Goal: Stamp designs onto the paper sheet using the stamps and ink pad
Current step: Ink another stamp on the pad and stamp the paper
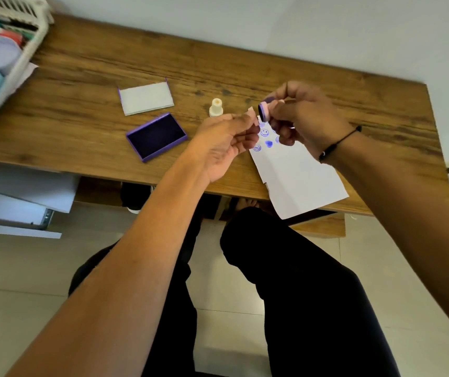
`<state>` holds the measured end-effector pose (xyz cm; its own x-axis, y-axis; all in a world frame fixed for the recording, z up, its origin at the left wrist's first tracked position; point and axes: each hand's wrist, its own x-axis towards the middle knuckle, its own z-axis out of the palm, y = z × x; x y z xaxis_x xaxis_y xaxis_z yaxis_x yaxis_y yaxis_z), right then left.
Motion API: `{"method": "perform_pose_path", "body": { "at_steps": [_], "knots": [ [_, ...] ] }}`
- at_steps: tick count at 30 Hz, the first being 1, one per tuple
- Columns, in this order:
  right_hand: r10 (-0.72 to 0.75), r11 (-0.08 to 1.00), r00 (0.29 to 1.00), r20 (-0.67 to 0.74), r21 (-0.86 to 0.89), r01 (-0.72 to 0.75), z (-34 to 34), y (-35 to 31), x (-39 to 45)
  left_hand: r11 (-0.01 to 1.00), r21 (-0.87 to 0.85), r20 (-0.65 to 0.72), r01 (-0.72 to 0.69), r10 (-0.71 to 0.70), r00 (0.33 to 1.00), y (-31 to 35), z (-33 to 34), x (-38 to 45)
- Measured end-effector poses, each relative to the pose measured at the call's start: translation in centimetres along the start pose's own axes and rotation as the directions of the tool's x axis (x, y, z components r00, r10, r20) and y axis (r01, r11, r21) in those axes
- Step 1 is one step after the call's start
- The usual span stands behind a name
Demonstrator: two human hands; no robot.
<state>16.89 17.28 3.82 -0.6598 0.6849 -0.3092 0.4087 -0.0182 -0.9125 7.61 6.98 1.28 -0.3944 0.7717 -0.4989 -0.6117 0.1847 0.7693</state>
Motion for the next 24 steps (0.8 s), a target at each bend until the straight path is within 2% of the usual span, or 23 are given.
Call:
{"method": "perform_pose_path", "body": {
  "at_steps": [11,13,14,16,18,21,24],
  "knots": [
    [-0.013,1.0,0.999,0.053,0.009,0.013,4.3,-0.4,-0.1,0.994,0.106,-0.024,-0.02,0.023,0.999,1.2,-3.6,-1.1],
    [-0.026,0.997,0.998,0.05,-0.075,0.03,5.7,-0.4,0.0,0.977,0.213,-0.063,0.028,-0.015,0.998,1.5,-4.9,-1.4],
    [-0.048,0.979,0.998,0.04,-0.197,0.055,6.5,-0.1,0.2,0.953,0.296,-0.122,0.059,-0.023,0.992,1.6,-5.6,-1.3],
    [-0.133,0.843,0.99,0.046,-0.521,0.137,8.1,0.7,0.6,0.907,0.404,-0.28,0.116,0.002,0.96,1.6,-6.7,-0.9],
    [-0.188,0.64,0.976,0.11,-0.74,0.206,9.7,1.7,1.0,0.909,0.393,-0.396,0.136,0.034,0.917,1.7,-7.5,-0.4],
    [-0.199,0.4,0.961,0.194,-0.879,0.26,11.1,2.6,1.2,0.934,0.333,-0.428,0.131,0.025,0.903,1.8,-7.7,-0.1],
    [-0.21,0.297,0.952,0.223,-0.913,0.28,11.5,3.2,1.4,0.942,0.312,-0.425,0.121,0.025,0.905,1.8,-7.6,0.1]
  ]
}}
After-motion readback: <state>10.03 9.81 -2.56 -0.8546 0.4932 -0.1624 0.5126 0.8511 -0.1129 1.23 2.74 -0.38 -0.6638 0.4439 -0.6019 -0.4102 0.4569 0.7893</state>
